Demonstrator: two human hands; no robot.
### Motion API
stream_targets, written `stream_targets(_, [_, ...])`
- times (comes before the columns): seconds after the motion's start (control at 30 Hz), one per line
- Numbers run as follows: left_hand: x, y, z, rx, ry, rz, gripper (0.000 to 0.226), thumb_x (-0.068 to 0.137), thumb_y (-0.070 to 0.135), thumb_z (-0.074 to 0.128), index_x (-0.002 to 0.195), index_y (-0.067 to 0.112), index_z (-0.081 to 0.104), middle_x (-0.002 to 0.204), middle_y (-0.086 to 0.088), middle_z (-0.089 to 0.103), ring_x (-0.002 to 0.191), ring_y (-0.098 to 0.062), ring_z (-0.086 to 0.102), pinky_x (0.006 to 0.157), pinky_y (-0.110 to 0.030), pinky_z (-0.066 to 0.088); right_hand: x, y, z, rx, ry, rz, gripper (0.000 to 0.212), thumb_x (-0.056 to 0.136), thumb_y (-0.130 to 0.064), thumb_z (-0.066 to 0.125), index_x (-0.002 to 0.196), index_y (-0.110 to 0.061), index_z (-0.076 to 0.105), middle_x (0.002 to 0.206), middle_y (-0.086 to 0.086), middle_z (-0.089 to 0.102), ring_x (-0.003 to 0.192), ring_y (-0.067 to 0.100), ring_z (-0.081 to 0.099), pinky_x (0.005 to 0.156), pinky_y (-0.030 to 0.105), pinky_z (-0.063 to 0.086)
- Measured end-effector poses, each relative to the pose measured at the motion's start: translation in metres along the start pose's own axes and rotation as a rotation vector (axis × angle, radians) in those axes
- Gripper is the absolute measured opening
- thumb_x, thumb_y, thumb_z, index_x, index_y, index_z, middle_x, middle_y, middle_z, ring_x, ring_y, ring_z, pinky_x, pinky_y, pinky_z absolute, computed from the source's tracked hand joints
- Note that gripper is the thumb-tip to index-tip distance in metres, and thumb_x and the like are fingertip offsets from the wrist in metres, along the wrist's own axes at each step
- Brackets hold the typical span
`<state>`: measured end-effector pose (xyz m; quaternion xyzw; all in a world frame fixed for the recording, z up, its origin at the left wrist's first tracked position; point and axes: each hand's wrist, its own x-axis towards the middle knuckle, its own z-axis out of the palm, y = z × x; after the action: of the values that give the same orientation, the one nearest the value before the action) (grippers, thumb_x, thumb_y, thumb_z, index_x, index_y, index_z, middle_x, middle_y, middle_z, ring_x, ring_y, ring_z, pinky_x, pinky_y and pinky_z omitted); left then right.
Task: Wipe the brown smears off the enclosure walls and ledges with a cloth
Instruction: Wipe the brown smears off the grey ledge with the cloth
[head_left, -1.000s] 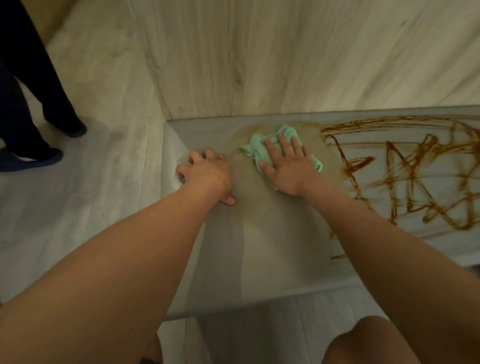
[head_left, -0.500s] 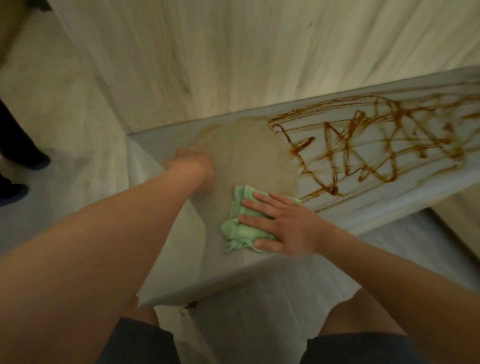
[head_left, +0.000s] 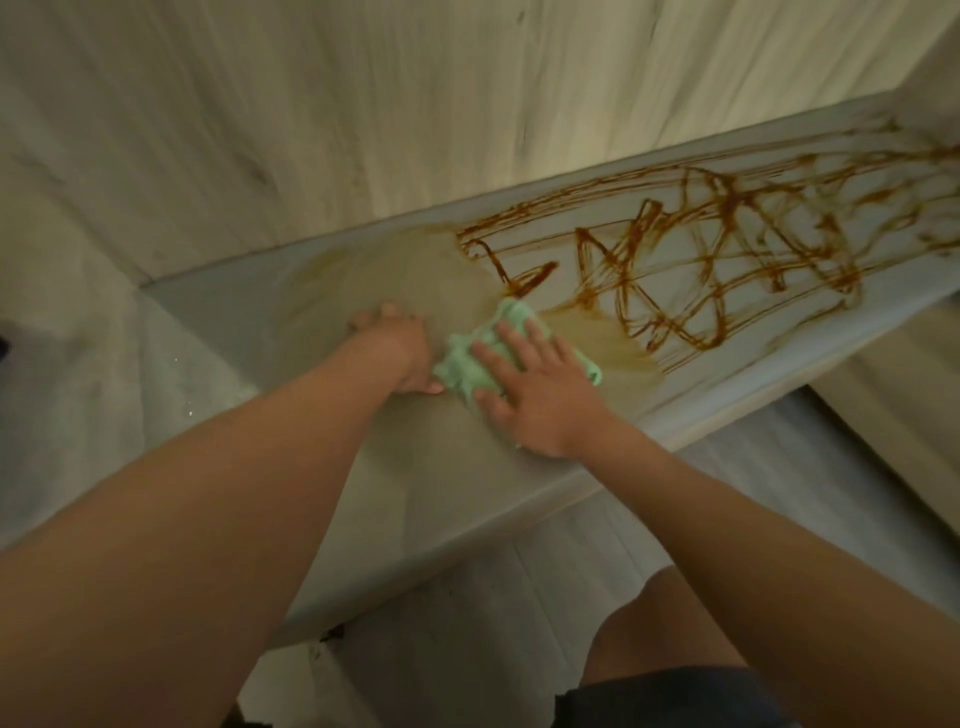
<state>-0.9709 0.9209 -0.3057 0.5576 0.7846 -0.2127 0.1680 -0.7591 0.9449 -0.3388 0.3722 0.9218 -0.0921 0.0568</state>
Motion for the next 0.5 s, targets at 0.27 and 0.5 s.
stream_targets(0.27, [0.007,-0.002,0.003,-0.055,-0.021,-0.036,0.096,0.075,0.071,0.076,0.147,0.017,0.043,0.142,-0.016,0.037,0.136,-0.042,0.039,0.117,-0.048,0.034,0.02,0.099,-0.026,-0.032,-0.006,0.12,0.069,0.101,-0.072,0.018,0.163,-0.045,0.004,0.174,-0.003,0.0,0.16,0.022,-0.003,0.128,0.047,0.002])
stream_targets(0.5, [0.017,-0.005,0.008,-0.098,-0.028,-0.033,0.102,0.07,0.075,0.075,0.149,0.019,0.042,0.141,-0.016,0.04,0.137,-0.044,0.034,0.115,-0.052,0.036,0.084,0.028,-0.021,0.04,-0.007,0.068,0.068,0.103,-0.066,0.019,0.164,-0.042,0.003,0.174,0.001,-0.004,0.159,0.031,-0.01,0.127,0.051,-0.004])
